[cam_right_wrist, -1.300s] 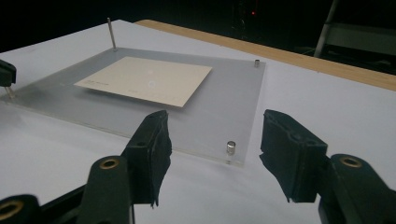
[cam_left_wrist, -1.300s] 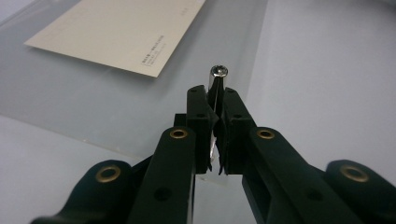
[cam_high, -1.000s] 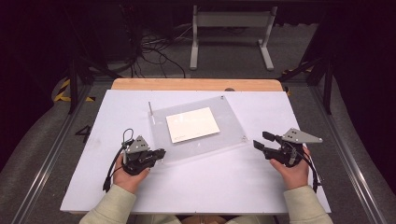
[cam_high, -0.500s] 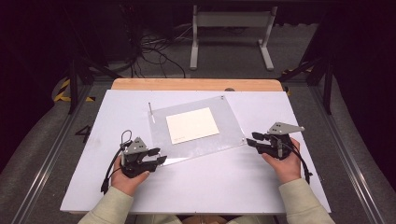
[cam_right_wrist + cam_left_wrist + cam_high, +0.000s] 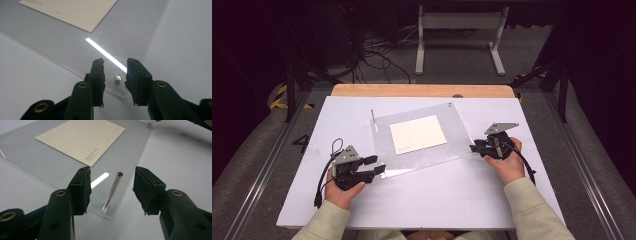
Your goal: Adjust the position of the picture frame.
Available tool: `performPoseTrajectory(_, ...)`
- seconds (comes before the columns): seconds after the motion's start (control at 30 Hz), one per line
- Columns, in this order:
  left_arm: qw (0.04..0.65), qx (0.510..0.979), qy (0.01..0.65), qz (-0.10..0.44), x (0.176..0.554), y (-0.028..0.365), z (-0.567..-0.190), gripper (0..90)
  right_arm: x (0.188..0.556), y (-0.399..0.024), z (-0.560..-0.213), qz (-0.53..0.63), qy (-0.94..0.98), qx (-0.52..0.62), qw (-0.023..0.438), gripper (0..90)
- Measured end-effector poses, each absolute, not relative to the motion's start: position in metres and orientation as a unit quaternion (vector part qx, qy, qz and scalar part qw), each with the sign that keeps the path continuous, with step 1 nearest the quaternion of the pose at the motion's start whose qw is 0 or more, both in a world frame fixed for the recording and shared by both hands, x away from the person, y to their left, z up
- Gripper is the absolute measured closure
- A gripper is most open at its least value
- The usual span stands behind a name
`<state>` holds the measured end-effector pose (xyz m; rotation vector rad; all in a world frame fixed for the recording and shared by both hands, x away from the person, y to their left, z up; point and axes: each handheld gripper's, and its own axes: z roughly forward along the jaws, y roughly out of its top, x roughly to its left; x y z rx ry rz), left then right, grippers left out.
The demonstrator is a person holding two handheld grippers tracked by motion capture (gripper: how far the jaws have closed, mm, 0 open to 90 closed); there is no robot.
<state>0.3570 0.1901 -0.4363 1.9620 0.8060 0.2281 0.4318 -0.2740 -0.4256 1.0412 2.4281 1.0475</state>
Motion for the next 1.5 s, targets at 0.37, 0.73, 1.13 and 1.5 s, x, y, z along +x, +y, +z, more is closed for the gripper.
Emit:
performPoseTrajectory(0.37,0.481,0.805,0.335,0.093,0.357,0.190,-0.438,51.5,0.442,-0.271,-0.440,0.354,0.852,0.357,0.146,70.3)
performPoseTrajectory(0.73,0.480,0.802,0.342,0.096,0.357,0.191,-0.437,51.9,0.441,-0.271,-0.442,0.346,0.863,0.336,0.152,83.0)
performPoseTrajectory(1.13,0.470,0.804,0.352,0.096,0.349,0.196,-0.436,47.2,0.412,-0.271,-0.443,0.358,0.880,0.290,0.116,83.0)
performPoseTrajectory(1.5,0.447,0.807,0.372,0.098,0.340,0.210,-0.441,43.4,0.364,-0.253,-0.440,0.342,0.904,0.240,0.090,82.9)
